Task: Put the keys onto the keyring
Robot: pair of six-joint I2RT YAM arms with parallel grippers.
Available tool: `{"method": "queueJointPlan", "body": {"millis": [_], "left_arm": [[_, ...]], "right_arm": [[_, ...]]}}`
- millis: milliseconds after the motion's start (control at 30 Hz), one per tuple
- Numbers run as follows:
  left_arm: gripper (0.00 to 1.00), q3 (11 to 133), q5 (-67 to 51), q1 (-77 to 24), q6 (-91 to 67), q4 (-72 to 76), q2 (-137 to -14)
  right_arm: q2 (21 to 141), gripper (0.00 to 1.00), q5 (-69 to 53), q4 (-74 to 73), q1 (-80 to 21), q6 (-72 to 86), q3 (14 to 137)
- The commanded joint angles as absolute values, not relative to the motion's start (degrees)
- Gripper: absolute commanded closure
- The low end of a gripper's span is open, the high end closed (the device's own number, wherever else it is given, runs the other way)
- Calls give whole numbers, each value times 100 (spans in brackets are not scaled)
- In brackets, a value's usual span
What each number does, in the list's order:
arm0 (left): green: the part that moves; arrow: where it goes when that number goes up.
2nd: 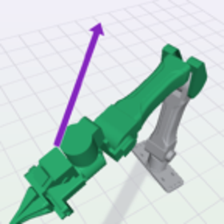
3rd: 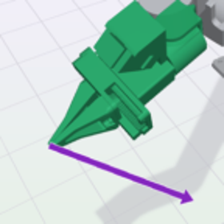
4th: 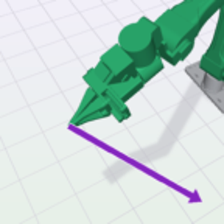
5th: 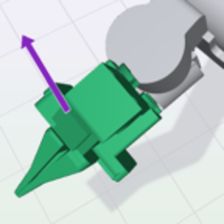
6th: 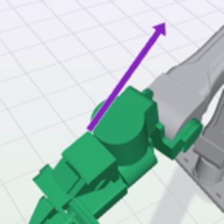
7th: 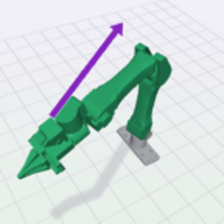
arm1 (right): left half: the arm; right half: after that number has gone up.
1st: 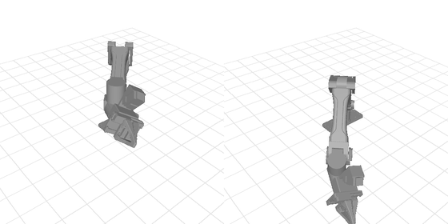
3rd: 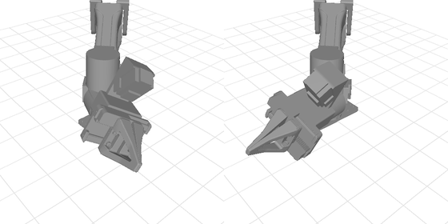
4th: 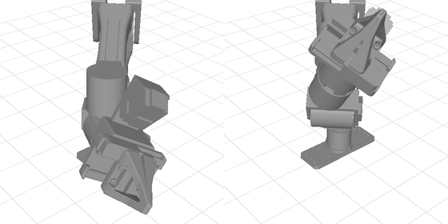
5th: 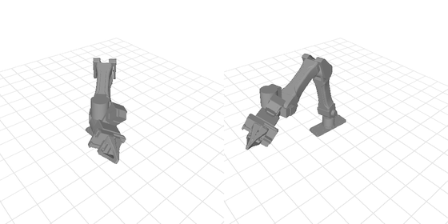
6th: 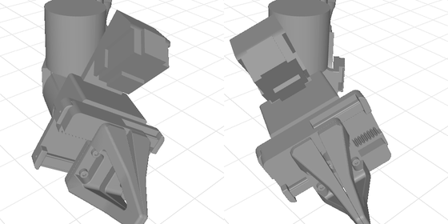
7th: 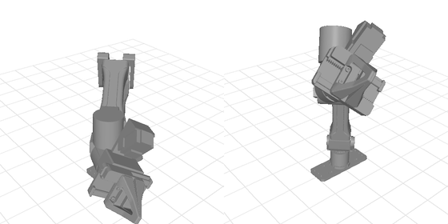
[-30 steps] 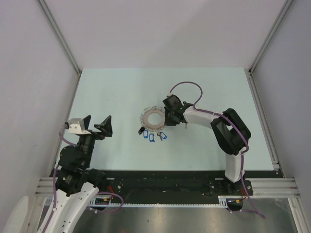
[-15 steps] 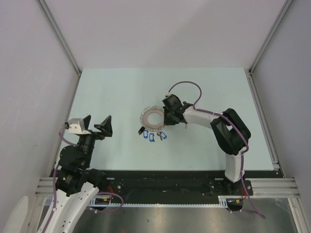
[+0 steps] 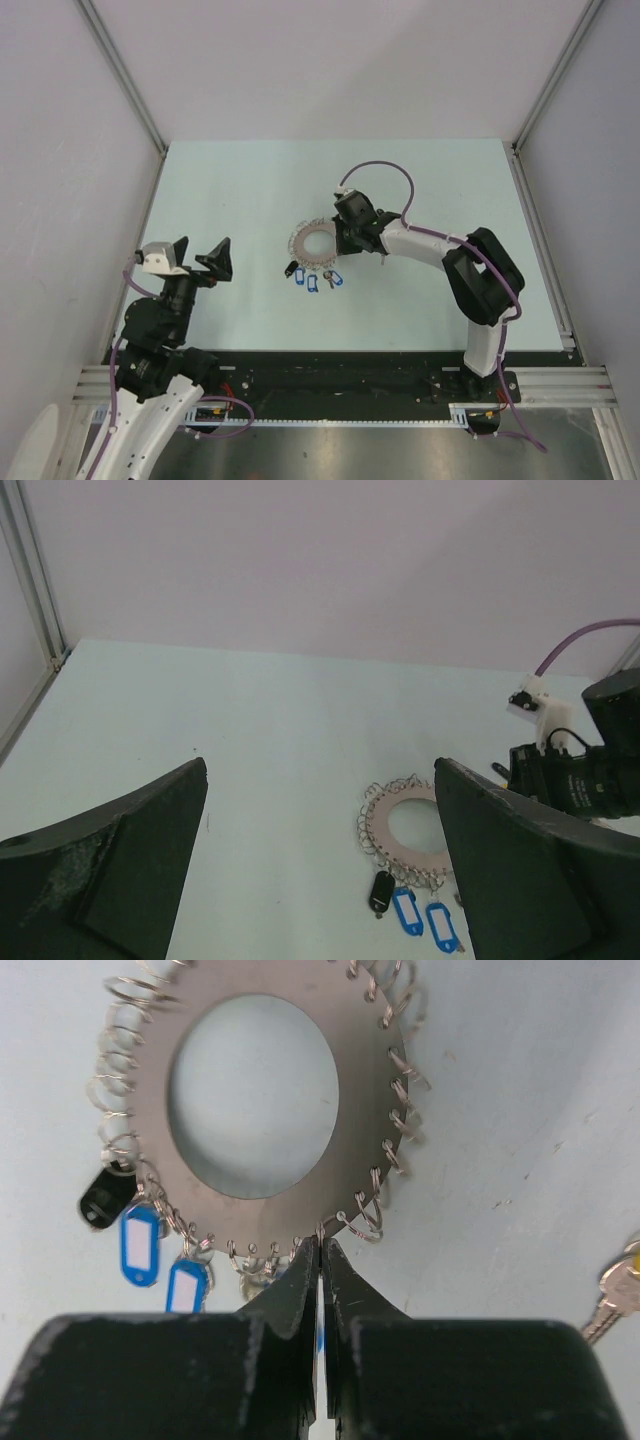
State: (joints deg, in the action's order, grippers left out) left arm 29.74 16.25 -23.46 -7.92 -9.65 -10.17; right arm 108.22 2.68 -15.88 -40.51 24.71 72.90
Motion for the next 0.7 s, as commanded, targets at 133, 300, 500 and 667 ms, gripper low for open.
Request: {"method": "queueJointPlan", "body": {"millis": [133,300,500,667], "left_arm": [[0,3216,933,-2338,-563,-739,-1379],[0,3672,248,-2338,-352,-686,-1792],[0,4218,-798,-2338,-185,-607,-2504],[0,4482,-1634,-2338,-202,-212,-2961]], "right_arm": [[9335,100,712,-879,-4306,1153,7339],[8606,100,633,-414,-4377,458,7260],[7402,100,-219,842,-4394,-237,6472],[6365,100,-991,2204,-4368,-325,5564]]}}
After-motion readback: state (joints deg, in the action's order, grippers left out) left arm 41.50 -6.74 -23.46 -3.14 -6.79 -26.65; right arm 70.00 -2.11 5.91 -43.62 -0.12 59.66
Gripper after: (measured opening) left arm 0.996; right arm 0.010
